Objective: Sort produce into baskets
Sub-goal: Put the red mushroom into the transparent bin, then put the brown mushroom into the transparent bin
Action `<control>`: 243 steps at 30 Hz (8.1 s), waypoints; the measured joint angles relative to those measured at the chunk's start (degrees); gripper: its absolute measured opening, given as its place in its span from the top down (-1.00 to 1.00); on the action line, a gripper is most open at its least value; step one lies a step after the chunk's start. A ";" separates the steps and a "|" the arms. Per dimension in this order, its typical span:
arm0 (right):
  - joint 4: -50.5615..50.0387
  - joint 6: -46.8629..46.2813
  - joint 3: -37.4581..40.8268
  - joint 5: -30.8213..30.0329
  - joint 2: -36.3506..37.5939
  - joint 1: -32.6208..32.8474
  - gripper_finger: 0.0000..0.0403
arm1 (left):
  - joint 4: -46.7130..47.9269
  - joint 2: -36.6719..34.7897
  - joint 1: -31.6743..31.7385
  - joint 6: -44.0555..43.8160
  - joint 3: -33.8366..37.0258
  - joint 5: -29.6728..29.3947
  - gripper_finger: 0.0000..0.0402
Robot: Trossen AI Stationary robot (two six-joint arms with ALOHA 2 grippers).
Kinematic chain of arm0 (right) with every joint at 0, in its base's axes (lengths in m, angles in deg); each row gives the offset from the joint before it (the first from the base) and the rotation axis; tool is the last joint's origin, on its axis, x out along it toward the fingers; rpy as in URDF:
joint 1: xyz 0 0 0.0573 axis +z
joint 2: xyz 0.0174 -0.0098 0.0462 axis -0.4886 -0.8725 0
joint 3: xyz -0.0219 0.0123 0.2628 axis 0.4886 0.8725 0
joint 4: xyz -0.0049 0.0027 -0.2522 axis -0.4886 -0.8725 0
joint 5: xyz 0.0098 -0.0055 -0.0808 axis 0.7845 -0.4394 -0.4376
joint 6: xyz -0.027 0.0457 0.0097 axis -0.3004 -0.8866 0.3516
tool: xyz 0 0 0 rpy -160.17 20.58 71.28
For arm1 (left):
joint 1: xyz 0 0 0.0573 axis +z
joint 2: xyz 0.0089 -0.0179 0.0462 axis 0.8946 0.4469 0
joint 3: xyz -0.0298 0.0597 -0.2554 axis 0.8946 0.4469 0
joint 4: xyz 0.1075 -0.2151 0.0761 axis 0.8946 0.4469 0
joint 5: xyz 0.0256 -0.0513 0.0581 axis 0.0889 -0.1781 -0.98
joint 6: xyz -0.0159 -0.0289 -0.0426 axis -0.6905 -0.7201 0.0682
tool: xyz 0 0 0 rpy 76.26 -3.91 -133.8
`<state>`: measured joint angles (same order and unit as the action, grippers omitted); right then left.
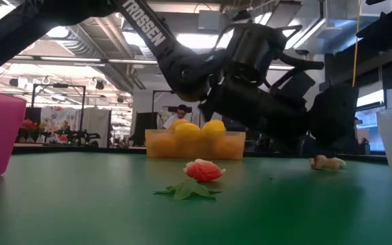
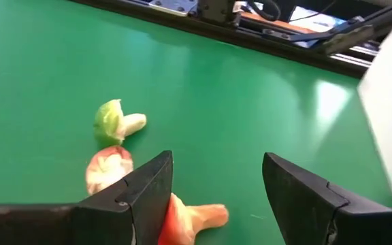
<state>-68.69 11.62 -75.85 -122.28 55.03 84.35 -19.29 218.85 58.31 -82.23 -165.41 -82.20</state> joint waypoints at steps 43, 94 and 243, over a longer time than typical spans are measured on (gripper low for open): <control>-1.49 0.13 0.00 0.53 0.02 0.02 -0.86 | 8.81 0.88 -5.44 -10.33 0.39 -14.00 0.25; 0.52 -0.33 0.00 -2.14 0.02 0.00 -0.86 | -2.38 -10.87 -10.93 0.67 -11.14 -6.02 0.74; -10.34 1.27 0.02 -4.12 0.04 0.00 -0.86 | -9.99 -31.53 11.85 -6.36 27.69 6.13 0.44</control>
<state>-79.03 12.89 -75.83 -126.40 55.07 84.34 -29.28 187.31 70.16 -88.59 -137.73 -76.06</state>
